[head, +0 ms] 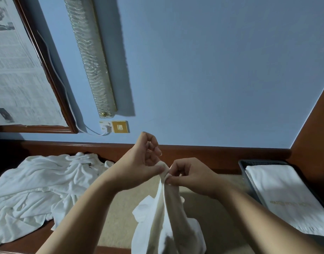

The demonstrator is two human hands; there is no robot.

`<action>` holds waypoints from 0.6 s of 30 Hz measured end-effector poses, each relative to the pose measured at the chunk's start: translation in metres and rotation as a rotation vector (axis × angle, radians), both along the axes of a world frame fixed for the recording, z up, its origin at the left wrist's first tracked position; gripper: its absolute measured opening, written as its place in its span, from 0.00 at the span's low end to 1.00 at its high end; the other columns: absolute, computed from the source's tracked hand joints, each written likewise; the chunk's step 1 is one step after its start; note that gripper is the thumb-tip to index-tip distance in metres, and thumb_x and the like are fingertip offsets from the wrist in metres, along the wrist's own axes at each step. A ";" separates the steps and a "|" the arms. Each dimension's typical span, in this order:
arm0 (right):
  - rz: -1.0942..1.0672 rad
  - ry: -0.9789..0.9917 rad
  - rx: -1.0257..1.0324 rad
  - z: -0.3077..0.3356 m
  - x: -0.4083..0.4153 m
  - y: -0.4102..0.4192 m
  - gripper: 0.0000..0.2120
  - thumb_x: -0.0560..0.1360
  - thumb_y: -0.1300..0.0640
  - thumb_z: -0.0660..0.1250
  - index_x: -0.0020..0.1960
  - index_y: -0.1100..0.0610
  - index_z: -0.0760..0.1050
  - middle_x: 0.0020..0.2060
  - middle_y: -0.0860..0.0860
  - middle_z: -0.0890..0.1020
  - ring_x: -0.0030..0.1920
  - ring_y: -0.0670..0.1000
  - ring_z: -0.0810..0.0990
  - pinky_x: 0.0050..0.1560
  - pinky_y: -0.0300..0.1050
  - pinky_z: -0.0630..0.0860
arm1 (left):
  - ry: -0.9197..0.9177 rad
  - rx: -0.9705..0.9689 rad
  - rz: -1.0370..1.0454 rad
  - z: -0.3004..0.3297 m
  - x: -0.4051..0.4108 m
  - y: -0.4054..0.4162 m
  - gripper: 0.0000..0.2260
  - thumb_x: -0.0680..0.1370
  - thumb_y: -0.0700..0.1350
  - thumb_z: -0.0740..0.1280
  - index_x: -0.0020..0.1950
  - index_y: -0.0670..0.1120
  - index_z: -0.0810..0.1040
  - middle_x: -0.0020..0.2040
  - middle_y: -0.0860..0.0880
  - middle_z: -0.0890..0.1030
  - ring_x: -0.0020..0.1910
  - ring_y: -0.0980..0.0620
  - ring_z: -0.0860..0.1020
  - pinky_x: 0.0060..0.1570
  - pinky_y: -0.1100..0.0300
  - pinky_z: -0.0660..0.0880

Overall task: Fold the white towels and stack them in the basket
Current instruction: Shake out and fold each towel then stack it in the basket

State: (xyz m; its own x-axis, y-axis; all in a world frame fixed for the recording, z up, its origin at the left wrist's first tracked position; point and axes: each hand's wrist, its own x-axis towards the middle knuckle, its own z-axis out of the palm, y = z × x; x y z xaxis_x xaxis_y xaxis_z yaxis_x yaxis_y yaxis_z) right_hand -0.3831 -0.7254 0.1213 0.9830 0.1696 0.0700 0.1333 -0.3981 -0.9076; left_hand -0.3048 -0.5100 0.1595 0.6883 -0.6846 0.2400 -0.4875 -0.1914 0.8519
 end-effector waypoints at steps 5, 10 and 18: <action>-0.198 -0.151 -0.009 0.001 -0.004 -0.005 0.06 0.76 0.50 0.77 0.44 0.50 0.84 0.38 0.49 0.84 0.37 0.42 0.78 0.41 0.37 0.74 | 0.258 -0.145 0.235 -0.030 -0.018 -0.008 0.24 0.75 0.51 0.79 0.65 0.52 0.71 0.54 0.47 0.84 0.53 0.49 0.85 0.57 0.47 0.83; -0.230 -0.182 -0.120 0.001 -0.008 -0.012 0.04 0.78 0.52 0.75 0.44 0.48 0.83 0.35 0.39 0.81 0.37 0.42 0.76 0.41 0.34 0.71 | 0.513 -0.226 0.193 -0.064 -0.043 -0.029 0.13 0.82 0.53 0.69 0.58 0.44 0.84 0.52 0.41 0.86 0.54 0.44 0.85 0.61 0.44 0.80; -0.332 -0.209 -0.209 0.002 -0.006 -0.014 0.04 0.77 0.50 0.74 0.45 0.47 0.80 0.47 0.41 0.81 0.49 0.42 0.79 0.47 0.33 0.71 | -0.038 -0.078 0.383 -0.071 -0.042 -0.044 0.09 0.84 0.48 0.67 0.45 0.55 0.82 0.38 0.56 0.82 0.37 0.58 0.76 0.37 0.67 0.71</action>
